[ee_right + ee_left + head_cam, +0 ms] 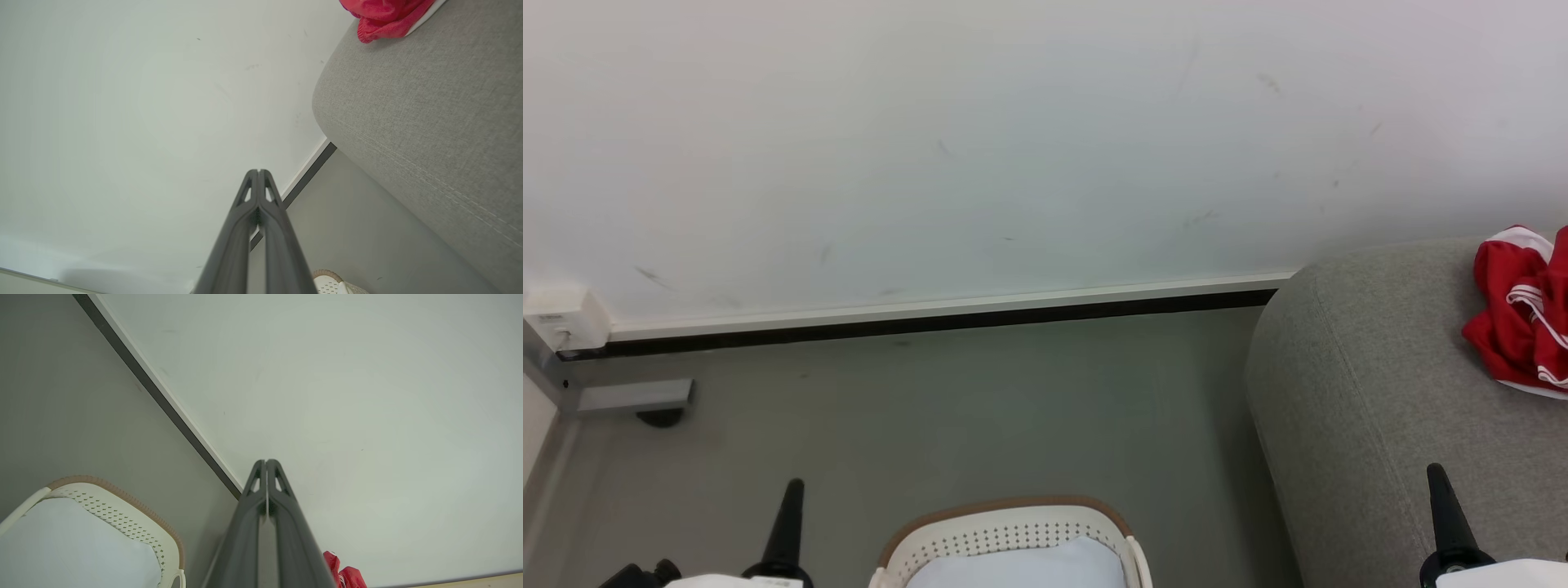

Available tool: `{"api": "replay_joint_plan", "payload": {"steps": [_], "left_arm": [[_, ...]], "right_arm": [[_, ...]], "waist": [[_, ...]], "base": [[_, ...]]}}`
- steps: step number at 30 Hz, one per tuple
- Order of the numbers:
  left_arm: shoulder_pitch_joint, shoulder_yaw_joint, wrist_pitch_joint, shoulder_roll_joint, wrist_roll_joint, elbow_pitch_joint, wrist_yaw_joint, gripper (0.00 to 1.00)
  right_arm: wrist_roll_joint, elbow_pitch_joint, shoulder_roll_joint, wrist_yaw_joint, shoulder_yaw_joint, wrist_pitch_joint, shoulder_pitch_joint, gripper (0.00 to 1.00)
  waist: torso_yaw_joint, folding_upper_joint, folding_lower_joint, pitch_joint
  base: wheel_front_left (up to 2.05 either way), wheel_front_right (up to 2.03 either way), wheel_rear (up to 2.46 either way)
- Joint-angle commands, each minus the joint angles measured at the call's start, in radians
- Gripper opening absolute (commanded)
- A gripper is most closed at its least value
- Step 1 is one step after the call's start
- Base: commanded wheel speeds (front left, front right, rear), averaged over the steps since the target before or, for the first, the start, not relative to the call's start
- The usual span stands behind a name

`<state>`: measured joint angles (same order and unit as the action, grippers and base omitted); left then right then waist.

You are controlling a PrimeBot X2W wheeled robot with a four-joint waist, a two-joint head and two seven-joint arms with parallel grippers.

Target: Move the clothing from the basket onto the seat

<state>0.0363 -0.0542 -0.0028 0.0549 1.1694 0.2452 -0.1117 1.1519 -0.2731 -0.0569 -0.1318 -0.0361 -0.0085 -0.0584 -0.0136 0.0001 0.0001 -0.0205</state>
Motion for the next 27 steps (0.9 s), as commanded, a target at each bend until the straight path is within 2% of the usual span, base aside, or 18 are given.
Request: {"api": "replay_joint_plan", "payload": {"steps": [1,27], "left_arm": [[0.02,-0.007,0.006,0.003,0.032,-0.008,-0.004,0.0],[0.05,-0.037,0.068,0.0,0.253,-0.004,-0.013,0.0]], "right_arm": [[0.029,0.012,0.0,0.001,-0.007,0.007,-0.021,0.0],[0.264,0.022,0.002,0.002,-0.046,0.07,-0.04,0.0]], "waist": [[0.0,-0.0001,-0.0001,0.0],[0.007,-0.0001,-0.0001,0.011]], "base": [[0.0,0.0,0.0],[0.0,0.0,0.0]]}}
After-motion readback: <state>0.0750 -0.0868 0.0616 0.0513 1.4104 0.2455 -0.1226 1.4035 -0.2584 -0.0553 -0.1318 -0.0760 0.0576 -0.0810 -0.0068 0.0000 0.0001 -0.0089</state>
